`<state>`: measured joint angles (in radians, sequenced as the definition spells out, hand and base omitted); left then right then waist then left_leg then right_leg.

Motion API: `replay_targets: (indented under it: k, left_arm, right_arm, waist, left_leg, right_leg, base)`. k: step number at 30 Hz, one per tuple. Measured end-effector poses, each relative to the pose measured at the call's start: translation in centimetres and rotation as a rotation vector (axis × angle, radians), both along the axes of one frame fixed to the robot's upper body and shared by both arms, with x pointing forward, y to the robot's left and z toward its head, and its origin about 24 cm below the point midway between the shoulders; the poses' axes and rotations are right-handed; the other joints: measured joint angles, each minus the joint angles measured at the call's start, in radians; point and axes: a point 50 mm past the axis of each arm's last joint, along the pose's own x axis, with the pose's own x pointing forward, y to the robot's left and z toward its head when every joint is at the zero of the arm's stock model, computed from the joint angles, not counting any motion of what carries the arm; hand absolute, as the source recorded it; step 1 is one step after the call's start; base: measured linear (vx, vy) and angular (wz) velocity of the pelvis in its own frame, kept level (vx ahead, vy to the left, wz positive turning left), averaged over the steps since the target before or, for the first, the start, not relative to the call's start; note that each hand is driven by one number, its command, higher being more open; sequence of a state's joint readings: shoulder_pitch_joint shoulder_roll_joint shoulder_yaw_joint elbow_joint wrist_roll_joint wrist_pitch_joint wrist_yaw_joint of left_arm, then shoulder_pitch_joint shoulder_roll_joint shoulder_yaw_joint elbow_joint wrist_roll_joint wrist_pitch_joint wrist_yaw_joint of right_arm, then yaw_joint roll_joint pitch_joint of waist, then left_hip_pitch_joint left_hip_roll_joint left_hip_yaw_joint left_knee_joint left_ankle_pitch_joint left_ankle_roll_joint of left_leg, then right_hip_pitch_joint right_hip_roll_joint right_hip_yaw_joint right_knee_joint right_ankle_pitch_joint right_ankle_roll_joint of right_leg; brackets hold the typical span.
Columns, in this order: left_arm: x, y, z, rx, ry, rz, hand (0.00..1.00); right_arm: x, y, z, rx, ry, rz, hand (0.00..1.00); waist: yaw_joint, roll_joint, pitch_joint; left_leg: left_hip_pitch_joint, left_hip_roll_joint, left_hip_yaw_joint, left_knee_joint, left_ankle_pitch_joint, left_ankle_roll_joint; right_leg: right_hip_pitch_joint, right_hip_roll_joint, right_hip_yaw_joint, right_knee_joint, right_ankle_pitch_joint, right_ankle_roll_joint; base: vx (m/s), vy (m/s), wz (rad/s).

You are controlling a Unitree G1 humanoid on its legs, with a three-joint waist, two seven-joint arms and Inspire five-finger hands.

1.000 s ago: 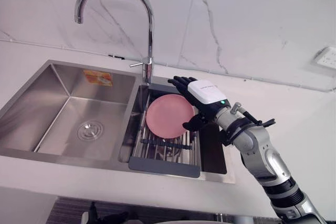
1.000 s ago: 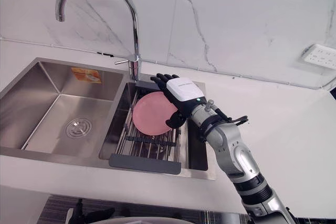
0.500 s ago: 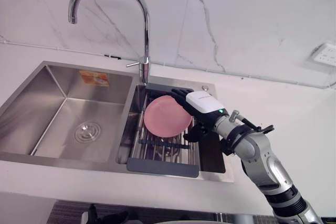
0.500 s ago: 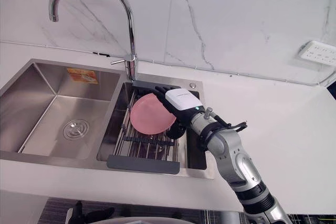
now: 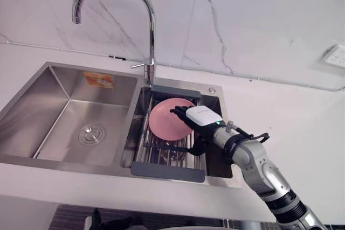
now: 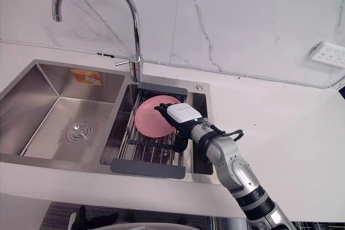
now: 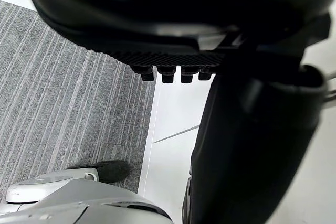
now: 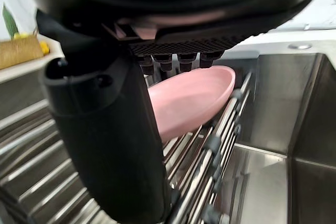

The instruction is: Walk over to the sink, pick up the cup, carry it to the dishwasher, place the cup inside the dishwasher, then close the dishwasher door

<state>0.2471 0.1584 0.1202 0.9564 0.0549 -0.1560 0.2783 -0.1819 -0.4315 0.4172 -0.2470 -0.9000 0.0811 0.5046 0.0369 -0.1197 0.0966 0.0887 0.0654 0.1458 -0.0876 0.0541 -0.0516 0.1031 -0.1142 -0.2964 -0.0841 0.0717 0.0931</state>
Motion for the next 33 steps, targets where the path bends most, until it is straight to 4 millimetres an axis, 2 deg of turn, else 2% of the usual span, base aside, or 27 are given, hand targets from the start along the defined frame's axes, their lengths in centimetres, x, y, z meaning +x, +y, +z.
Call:
replay_targets:
  k: [10, 14, 18, 29, 30, 33]
  left_arm:
    - [0.1, 0.0, -0.1, -0.003, 0.009, 0.002, 1.00]
    - [0.1, 0.0, -0.1, -0.003, 0.009, 0.001, 1.00]
    - [0.4, -0.1, -0.1, -0.004, 0.004, -0.001, 1.00]
    - [0.4, 0.0, -0.1, -0.001, 0.005, -0.004, 1.00]
    - [0.4, 0.0, -0.1, -0.001, 0.005, -0.004, 1.00]
    - [0.6, 0.0, -0.1, 0.000, 0.002, -0.006, 1.00]
  right_arm:
    - [0.2, 0.8, -1.7, -0.153, -0.049, 0.020, 1.00]
    - [0.5, 1.3, -1.6, -0.207, -0.103, 0.037, 1.00]
    - [0.7, 1.3, -1.7, -0.223, -0.120, 0.034, 1.00]
    - [1.0, 2.1, -2.2, -0.250, -0.125, 0.041, 1.00]
    - [1.1, 2.0, -2.2, -0.249, -0.126, 0.038, 0.00]
    - [1.2, 2.1, -2.5, -0.243, -0.136, 0.030, 0.00]
  waist:
    - [0.007, 0.001, -0.001]
    - [0.007, 0.001, -0.001]
    - [0.022, 0.001, -0.002]
    - [0.023, 0.007, -0.005]
    - [0.023, 0.008, -0.005]
    - [0.020, 0.010, -0.006]
  left_leg:
    - [-0.006, -0.001, -0.008, 0.000, 0.001, 0.000]
    - [-0.009, -0.001, -0.012, 0.000, 0.002, 0.000]
    - [-0.010, -0.001, -0.016, 0.000, 0.003, 0.000]
    - [-0.010, -0.003, -0.022, -0.004, 0.008, 0.000]
    - [-0.010, -0.003, -0.022, -0.004, 0.008, 0.000]
    - [-0.010, -0.003, -0.022, -0.005, 0.012, 0.000]
  right_leg:
    - [0.000, 0.000, -0.008, 0.000, -0.001, -0.001]
    - [-0.001, 0.000, -0.012, 0.000, -0.001, -0.001]
    - [-0.001, 0.000, -0.015, 0.000, -0.001, -0.001]
    - [0.002, -0.001, -0.021, 0.000, -0.001, -0.002]
    - [0.002, -0.001, -0.021, 0.000, -0.001, -0.001]
    - [0.002, -0.001, -0.021, -0.001, 0.000, -0.002]
  base:
    - [0.00, 0.000, 0.01]
    - [0.00, -0.001, 0.02]
    - [0.00, 0.000, 0.00]
    - [-0.02, -0.003, 0.01]
    - [-0.04, -0.002, 0.00]
    - [-0.01, -0.001, 0.00]
